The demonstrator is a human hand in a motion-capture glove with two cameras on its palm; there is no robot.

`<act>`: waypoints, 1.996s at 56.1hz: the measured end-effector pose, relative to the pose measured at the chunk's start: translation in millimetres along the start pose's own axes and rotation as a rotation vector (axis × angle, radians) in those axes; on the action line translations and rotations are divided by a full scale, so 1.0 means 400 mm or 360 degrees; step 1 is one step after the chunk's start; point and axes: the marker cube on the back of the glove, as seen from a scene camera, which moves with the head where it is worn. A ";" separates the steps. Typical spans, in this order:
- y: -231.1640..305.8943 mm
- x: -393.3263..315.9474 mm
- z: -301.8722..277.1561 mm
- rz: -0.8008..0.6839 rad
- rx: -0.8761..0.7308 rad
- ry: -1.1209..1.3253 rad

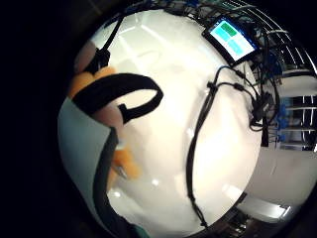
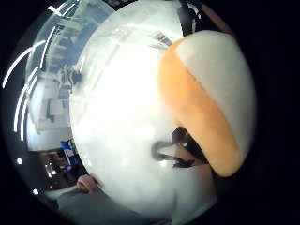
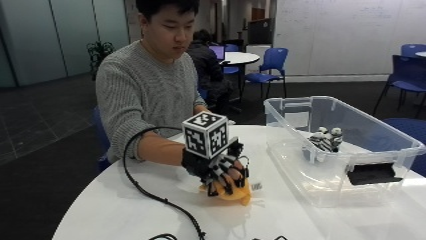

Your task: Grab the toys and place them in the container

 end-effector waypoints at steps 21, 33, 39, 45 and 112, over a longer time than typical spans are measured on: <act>-0.128 -0.108 -0.606 -0.0174 0.0387 -0.0199; -0.176 -0.153 -0.639 -0.0186 0.0322 -0.0151; -0.217 -0.229 -0.596 -0.0230 0.0275 -0.0206; -0.290 -0.364 -0.555 -0.0275 0.0224 -0.0357; -0.413 -0.587 -0.456 -0.0223 -0.0107 -0.0151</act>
